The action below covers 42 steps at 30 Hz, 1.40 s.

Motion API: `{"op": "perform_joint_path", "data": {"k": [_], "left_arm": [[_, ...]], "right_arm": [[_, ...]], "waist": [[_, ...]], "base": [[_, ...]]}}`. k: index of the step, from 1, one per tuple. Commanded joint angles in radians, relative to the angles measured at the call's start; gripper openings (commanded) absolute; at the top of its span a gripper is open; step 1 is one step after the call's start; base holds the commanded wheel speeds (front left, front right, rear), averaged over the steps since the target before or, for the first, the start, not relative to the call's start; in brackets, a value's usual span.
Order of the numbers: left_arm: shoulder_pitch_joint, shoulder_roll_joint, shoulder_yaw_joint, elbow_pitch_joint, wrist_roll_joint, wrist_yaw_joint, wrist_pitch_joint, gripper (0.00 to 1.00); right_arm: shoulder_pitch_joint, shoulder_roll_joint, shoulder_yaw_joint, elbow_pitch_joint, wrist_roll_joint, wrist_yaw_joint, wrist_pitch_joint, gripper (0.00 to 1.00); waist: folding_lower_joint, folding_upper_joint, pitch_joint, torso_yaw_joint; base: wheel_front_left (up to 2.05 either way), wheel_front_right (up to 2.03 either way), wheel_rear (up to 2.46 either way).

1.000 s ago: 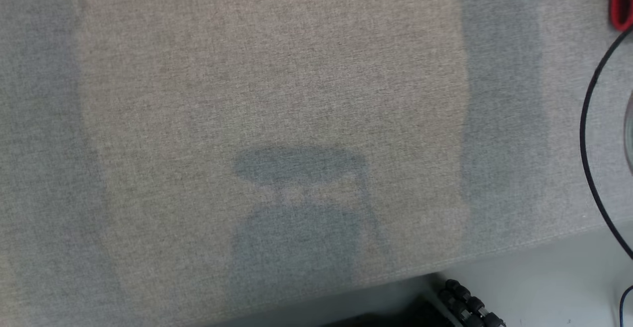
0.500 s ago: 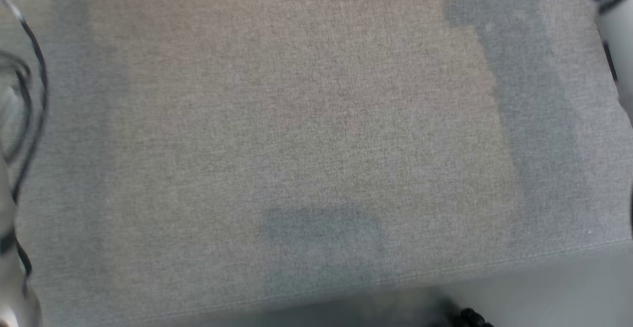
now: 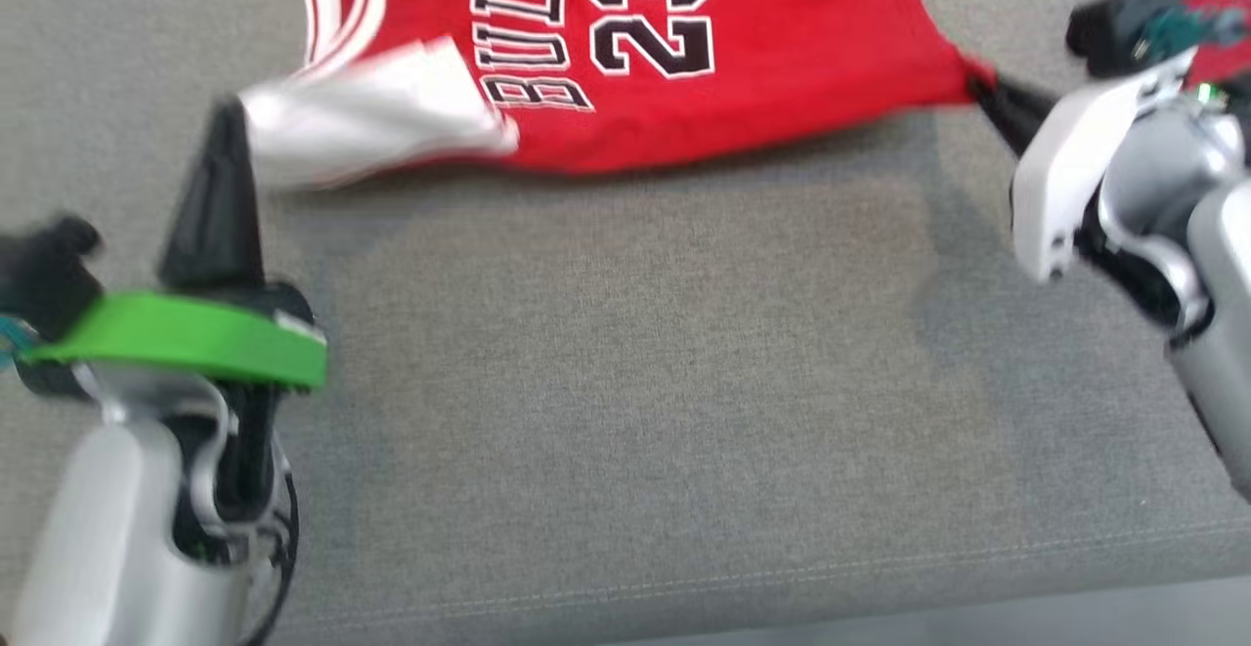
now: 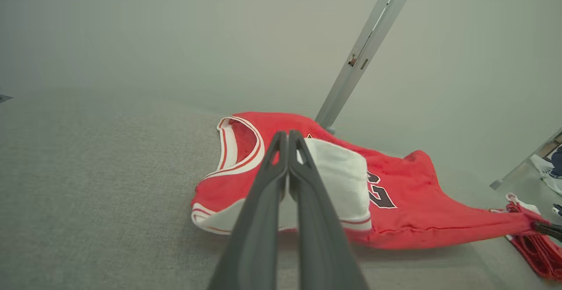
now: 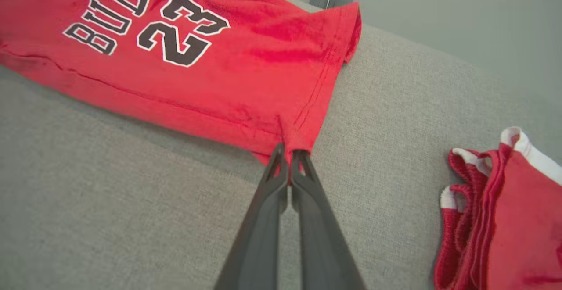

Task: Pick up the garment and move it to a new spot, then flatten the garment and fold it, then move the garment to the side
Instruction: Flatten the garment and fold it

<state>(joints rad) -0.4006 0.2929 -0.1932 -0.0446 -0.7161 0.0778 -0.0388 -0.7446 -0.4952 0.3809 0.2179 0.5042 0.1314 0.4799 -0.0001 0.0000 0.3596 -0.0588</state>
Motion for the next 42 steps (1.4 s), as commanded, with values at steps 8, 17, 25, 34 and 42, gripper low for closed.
{"op": "perform_joint_path", "data": {"k": [8, 17, 25, 34, 42], "left_arm": [[0.235, -0.048, -0.047, 0.091, 0.020, 0.065, -0.029, 0.00], [0.414, -0.046, -0.089, 0.088, 0.011, 0.108, 0.020, 0.00], [0.550, -0.006, -0.109, 0.041, -0.008, 0.142, 0.105, 0.00], [0.649, 0.033, -0.145, -0.035, -0.017, 0.162, 0.199, 0.00], [0.703, 0.070, -0.185, -0.103, -0.034, 0.168, 0.290, 0.00]], "right_arm": [[0.237, 0.015, -0.004, -0.048, -0.088, -0.002, 0.183, 0.00], [0.427, 0.058, -0.101, -0.102, -0.106, -0.002, 0.237, 0.00], [0.538, 0.073, -0.179, -0.089, -0.148, -0.002, 0.230, 0.00], [0.624, 0.074, -0.212, -0.101, -0.134, -0.002, 0.297, 0.00], [0.688, 0.056, -0.250, -0.166, -0.119, -0.002, 0.366, 0.00]], "waist": [[0.0001, 0.0000, -0.164, 0.005], [0.0001, 0.0000, -0.238, 0.026], [0.0001, 0.0000, -0.281, 0.048], [0.0001, 0.0000, -0.295, 0.067], [0.0001, 0.0000, -0.298, 0.059]], "base": [[0.00, 0.00, 0.00], [0.00, 0.00, 0.00], [0.00, 0.00, 0.00], [0.00, 0.00, 0.00], [0.00, 0.00, 0.00]]}}
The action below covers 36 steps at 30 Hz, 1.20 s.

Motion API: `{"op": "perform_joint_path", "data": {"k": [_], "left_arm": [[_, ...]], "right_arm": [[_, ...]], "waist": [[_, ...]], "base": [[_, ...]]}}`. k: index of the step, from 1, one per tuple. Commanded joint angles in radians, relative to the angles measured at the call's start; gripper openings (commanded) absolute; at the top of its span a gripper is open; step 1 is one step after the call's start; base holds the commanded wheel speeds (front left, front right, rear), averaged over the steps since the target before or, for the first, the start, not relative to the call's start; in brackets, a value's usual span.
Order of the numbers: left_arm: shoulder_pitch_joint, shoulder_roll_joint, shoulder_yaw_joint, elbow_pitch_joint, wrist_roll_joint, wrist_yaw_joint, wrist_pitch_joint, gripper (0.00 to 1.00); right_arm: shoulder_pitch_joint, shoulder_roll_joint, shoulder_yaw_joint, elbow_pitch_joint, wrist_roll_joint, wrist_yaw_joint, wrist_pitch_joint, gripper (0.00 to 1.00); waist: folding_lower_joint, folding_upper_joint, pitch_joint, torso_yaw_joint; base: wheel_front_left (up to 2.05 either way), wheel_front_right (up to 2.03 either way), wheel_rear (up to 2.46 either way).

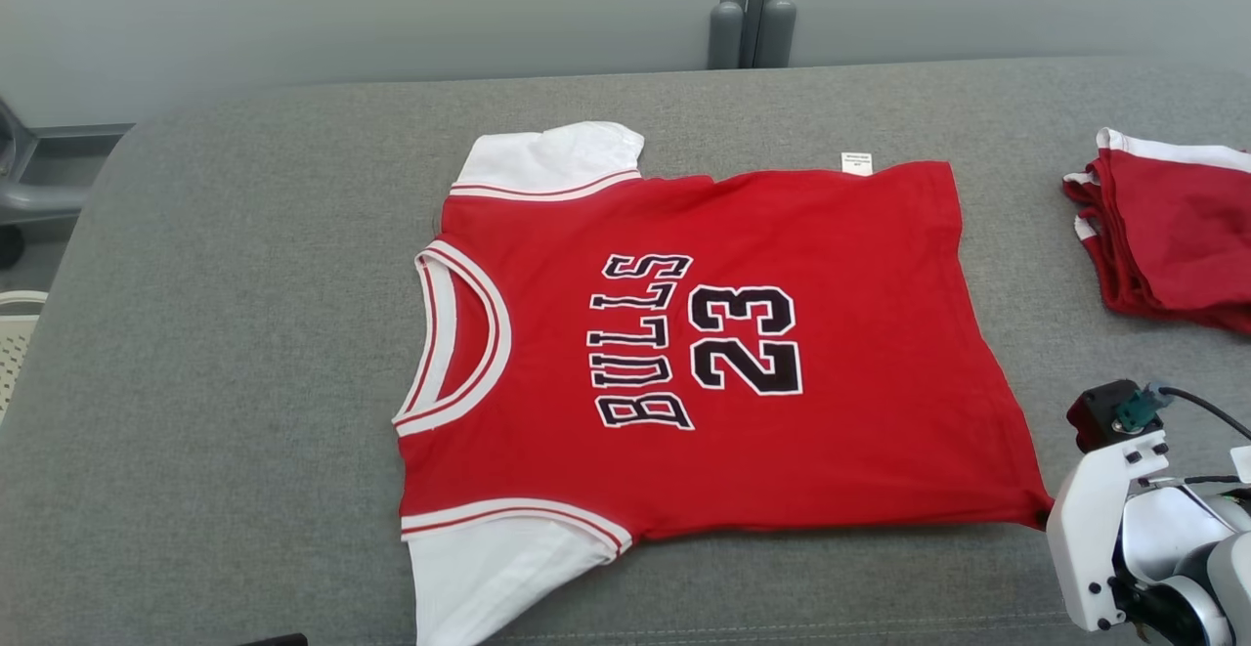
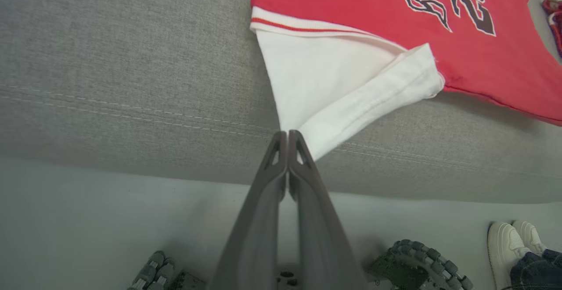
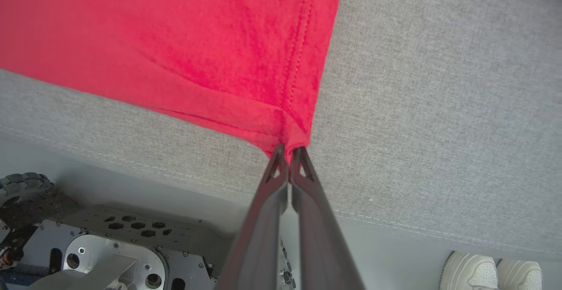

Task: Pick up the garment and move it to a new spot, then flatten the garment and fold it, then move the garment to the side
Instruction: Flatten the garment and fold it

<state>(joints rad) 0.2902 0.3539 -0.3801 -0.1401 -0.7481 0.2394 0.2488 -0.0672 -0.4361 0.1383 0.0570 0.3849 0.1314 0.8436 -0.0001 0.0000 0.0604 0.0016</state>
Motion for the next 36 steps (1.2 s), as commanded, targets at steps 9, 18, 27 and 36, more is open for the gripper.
{"op": "perform_joint_path", "data": {"k": [9, 18, 27, 36], "left_arm": [[-0.081, 0.019, 0.016, -0.066, 0.000, -0.024, 0.001, 0.00], [-0.363, -0.004, -0.007, 0.065, 0.049, -0.092, 0.004, 0.00], [-0.553, -0.067, -0.025, 0.220, 0.091, -0.144, -0.086, 0.00], [-0.713, -0.096, -0.056, 0.361, 0.135, -0.189, -0.130, 0.00]], "right_arm": [[-0.008, 0.039, -0.064, -0.052, 0.014, -0.002, -0.026, 0.00], [-0.109, 0.079, -0.079, -0.033, 0.017, -0.002, -0.090, 0.00], [-0.215, 0.118, -0.117, 0.047, -0.040, -0.002, -0.210, 0.00], [-0.269, 0.141, -0.111, 0.135, -0.065, -0.002, -0.248, 0.00]], "waist": [[0.0001, 0.0000, 0.009, 0.000], [0.0001, 0.0000, 0.039, -0.004], [0.0001, 0.0000, 0.096, -0.012], [0.0001, 0.0000, 0.146, -0.013]], "base": [[0.00, 0.00, 0.00], [0.00, 0.00, 0.00], [0.00, 0.00, 0.00], [0.00, 0.00, 0.00]]}}
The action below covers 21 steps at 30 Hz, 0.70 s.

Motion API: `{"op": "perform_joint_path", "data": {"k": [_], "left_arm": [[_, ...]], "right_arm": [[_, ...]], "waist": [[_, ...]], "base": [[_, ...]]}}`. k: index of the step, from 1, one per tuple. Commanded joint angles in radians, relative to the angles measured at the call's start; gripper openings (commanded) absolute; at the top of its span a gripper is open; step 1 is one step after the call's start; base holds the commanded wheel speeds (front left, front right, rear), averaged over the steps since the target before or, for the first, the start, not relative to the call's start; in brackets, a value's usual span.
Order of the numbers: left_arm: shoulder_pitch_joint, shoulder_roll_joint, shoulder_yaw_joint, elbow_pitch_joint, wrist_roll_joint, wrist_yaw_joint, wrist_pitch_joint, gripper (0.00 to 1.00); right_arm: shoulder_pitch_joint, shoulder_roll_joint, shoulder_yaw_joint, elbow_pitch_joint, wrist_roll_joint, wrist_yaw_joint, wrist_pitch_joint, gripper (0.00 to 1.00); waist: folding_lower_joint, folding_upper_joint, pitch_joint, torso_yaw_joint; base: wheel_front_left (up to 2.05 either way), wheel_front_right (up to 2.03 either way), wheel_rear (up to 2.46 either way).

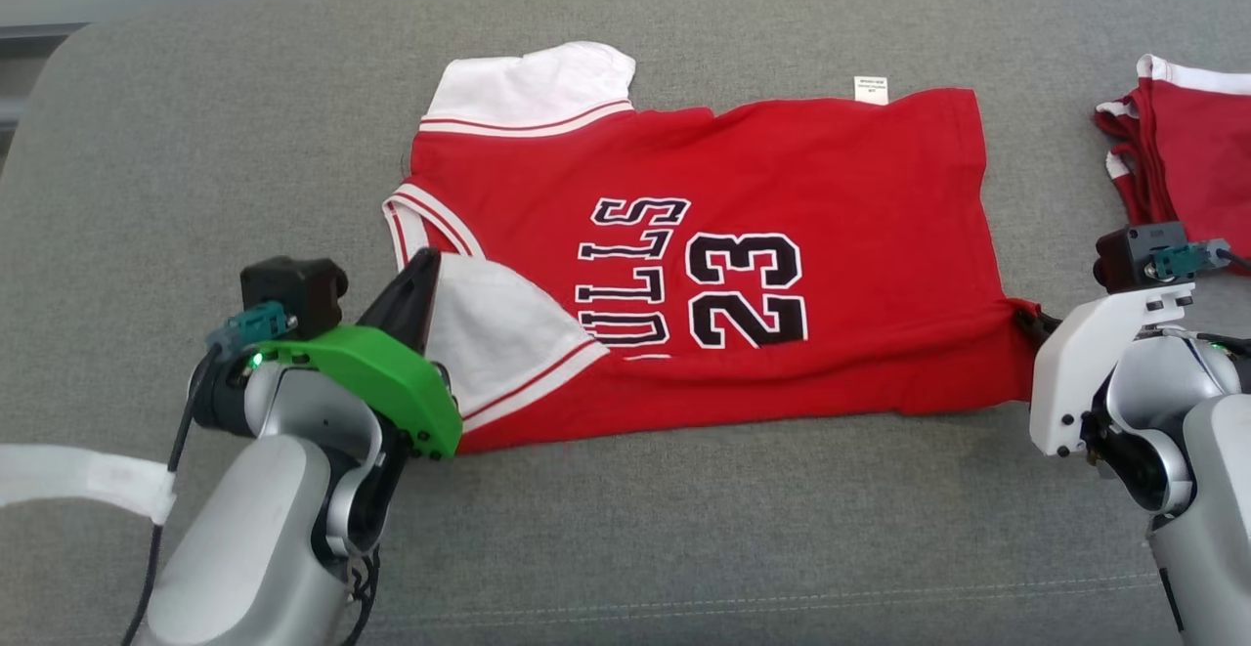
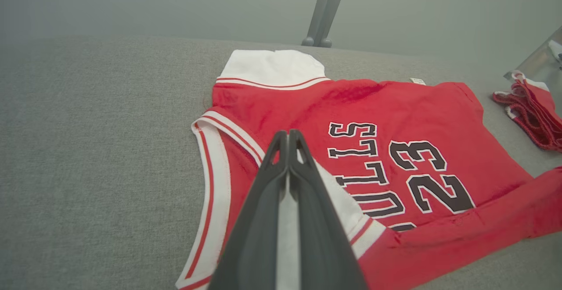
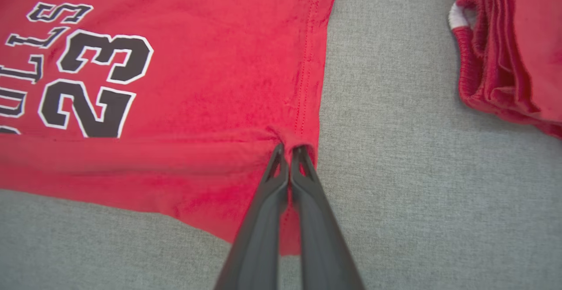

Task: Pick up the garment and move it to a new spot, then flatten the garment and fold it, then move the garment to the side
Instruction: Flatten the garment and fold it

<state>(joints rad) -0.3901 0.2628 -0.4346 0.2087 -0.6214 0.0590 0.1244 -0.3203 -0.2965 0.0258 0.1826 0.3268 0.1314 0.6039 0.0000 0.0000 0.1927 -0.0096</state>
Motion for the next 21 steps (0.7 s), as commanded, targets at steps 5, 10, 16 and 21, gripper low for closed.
{"op": "perform_joint_path", "data": {"k": [5, 10, 16, 21], "left_arm": [[-0.131, -0.008, -0.015, 0.074, 0.034, -0.030, -0.009, 0.00], [-0.207, -0.015, -0.025, 0.129, 0.044, -0.045, -0.010, 0.00], [-0.259, -0.026, -0.022, 0.174, 0.045, -0.048, -0.029, 0.00], [-0.276, -0.021, -0.013, 0.202, 0.040, -0.045, -0.046, 0.00]], "right_arm": [[-0.045, 0.002, 0.015, 0.042, -0.012, -0.002, -0.018, 0.00], [-0.076, 0.009, 0.028, 0.068, -0.013, -0.002, -0.039, 0.00], [-0.108, 0.013, 0.020, 0.078, -0.015, -0.002, -0.095, 0.00], [-0.117, 0.014, 0.016, 0.086, -0.021, -0.002, -0.114, 0.00]], "waist": [[0.0000, 0.0000, 0.041, -0.010], [0.0000, 0.0000, 0.065, -0.021], [0.0000, 0.0000, 0.087, -0.025], [0.0000, 0.0000, 0.094, -0.027]], "base": [[0.00, 0.00, 0.00], [0.00, 0.00, 0.00], [0.00, 0.00, 0.00], [0.00, 0.00, 0.00]]}}
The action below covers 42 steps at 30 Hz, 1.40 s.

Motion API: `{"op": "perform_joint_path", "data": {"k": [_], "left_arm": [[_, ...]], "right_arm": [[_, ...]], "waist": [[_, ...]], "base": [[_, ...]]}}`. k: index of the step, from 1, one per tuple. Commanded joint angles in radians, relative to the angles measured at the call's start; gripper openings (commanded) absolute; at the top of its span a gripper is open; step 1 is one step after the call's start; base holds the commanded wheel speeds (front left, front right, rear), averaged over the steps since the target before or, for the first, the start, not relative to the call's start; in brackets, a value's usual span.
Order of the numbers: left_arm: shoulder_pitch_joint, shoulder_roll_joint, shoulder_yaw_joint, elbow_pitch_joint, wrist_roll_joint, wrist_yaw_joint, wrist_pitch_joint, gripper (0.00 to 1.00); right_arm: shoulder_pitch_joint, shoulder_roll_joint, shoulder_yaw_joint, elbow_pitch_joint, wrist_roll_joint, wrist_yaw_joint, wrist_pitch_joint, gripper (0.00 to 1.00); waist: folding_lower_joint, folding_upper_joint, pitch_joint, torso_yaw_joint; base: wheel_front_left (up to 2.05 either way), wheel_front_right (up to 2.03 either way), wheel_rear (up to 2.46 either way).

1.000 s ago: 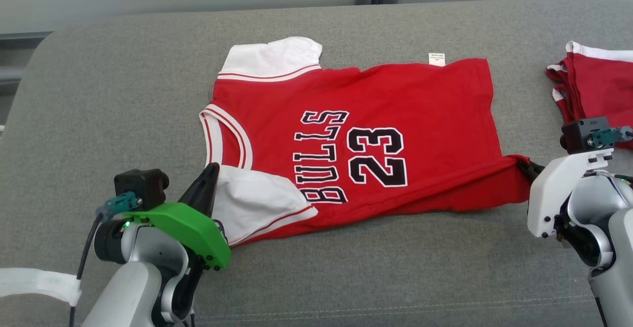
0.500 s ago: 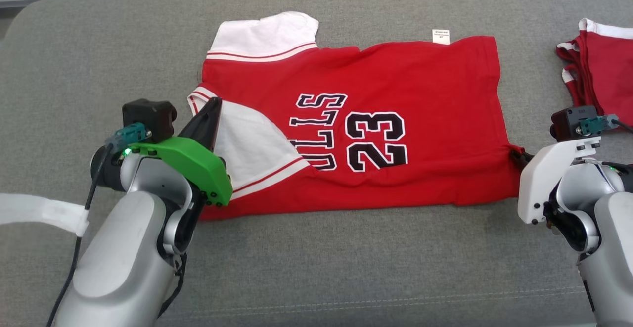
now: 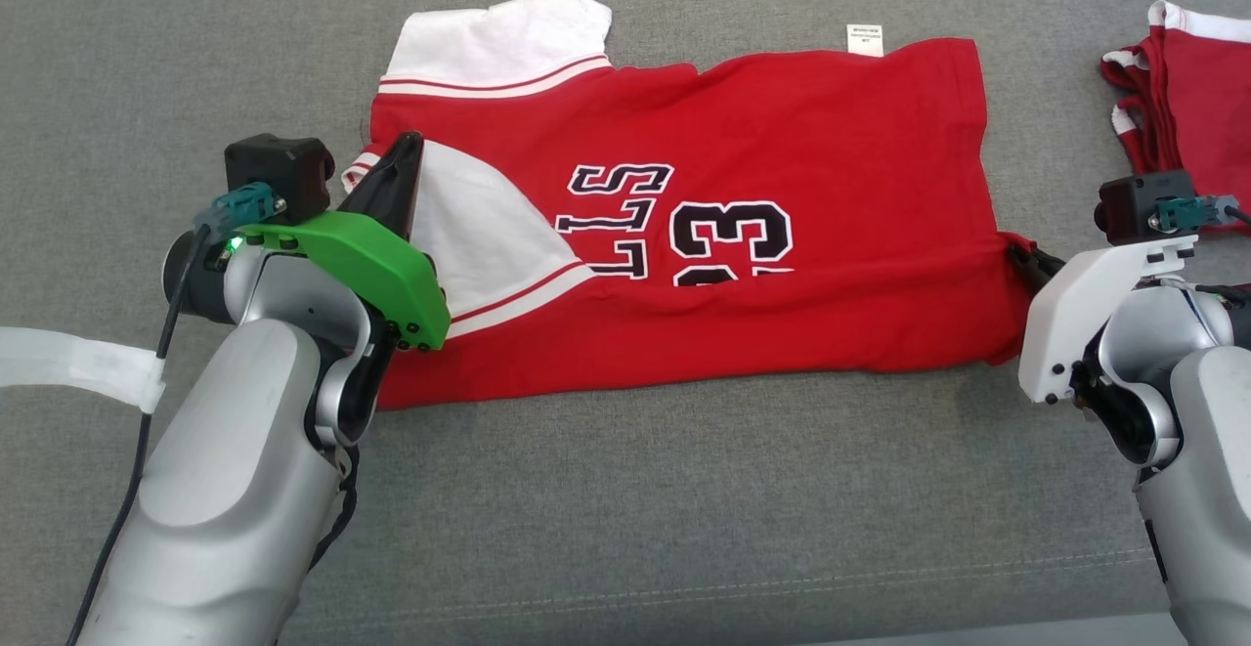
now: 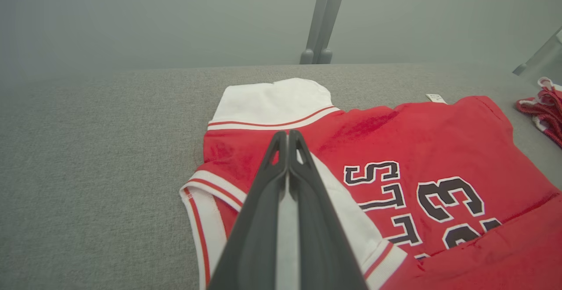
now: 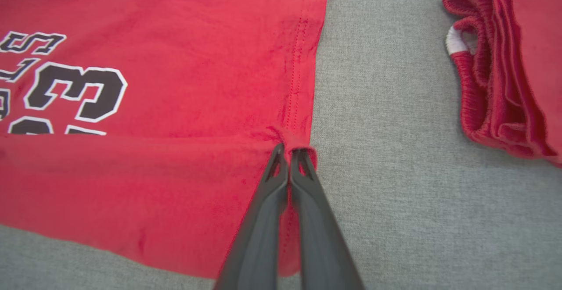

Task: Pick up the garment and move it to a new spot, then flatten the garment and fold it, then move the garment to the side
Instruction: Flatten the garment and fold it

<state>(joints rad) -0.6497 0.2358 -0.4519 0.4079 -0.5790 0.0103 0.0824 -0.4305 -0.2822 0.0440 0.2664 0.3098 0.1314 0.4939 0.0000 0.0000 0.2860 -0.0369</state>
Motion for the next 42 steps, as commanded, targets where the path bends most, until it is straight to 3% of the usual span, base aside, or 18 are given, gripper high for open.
{"op": "perform_joint_path", "data": {"k": [1, 19, 20, 21, 22, 23, 25, 33, 42], "left_arm": [[-0.021, 0.006, 0.006, 0.008, -0.003, 0.002, -0.008, 0.00], [-0.144, -0.025, -0.031, 0.152, 0.032, -0.007, -0.036, 0.00], [-0.148, -0.026, -0.032, 0.160, 0.033, -0.005, -0.039, 0.00], [-0.153, -0.027, -0.030, 0.166, 0.037, -0.001, -0.049, 0.00], [-0.155, -0.028, -0.033, 0.174, 0.040, -0.001, -0.053, 0.30], [-0.156, -0.029, -0.036, 0.183, 0.042, 0.000, -0.057, 0.90], [-0.159, -0.032, -0.036, 0.199, 0.042, 0.002, -0.069, 1.00], [-0.129, -0.027, -0.025, 0.236, 0.059, 0.045, -0.156, 1.00], [0.003, -0.007, -0.053, 0.231, 0.047, 0.065, -0.127, 1.00]], "right_arm": [[-0.008, -0.001, -0.001, 0.007, -0.004, -0.002, -0.007, 0.00], [-0.059, 0.025, 0.012, 0.093, -0.035, -0.002, -0.048, 0.00], [-0.061, 0.026, 0.014, 0.097, -0.035, -0.002, -0.051, 0.02], [-0.064, 0.026, 0.014, 0.101, -0.036, -0.002, -0.055, 0.28], [-0.067, 0.026, 0.016, 0.104, -0.038, -0.002, -0.062, 0.84], [-0.068, 0.026, 0.014, 0.109, -0.040, -0.002, -0.067, 1.00], [-0.066, 0.028, 0.013, 0.121, -0.042, -0.002, -0.072, 1.00], [-0.042, 0.033, -0.022, 0.132, -0.062, -0.002, -0.108, 1.00], [0.060, 0.035, -0.089, 0.038, -0.073, -0.002, -0.090, 1.00]], "waist": [[0.0000, 0.0000, 0.002, 0.001], [0.0000, 0.0000, 0.020, 0.002], [0.0000, 0.0000, 0.020, 0.002], [0.0000, 0.0000, 0.020, 0.001], [0.0000, 0.0000, 0.020, 0.001], [0.0000, 0.0000, 0.019, 0.001], [0.0000, 0.0000, 0.016, 0.001], [0.0000, 0.0000, -0.018, 0.007], [0.0000, 0.0000, -0.068, 0.021]], "base": [[0.00, 0.00, 0.00], [0.00, 0.00, 0.00], [0.00, 0.00, 0.00], [0.00, 0.00, 0.00], [0.00, 0.00, 0.00], [0.00, 0.00, 0.00], [0.00, 0.00, 0.00], [0.00, 0.00, 0.00], [0.00, 0.00, 0.00]]}}
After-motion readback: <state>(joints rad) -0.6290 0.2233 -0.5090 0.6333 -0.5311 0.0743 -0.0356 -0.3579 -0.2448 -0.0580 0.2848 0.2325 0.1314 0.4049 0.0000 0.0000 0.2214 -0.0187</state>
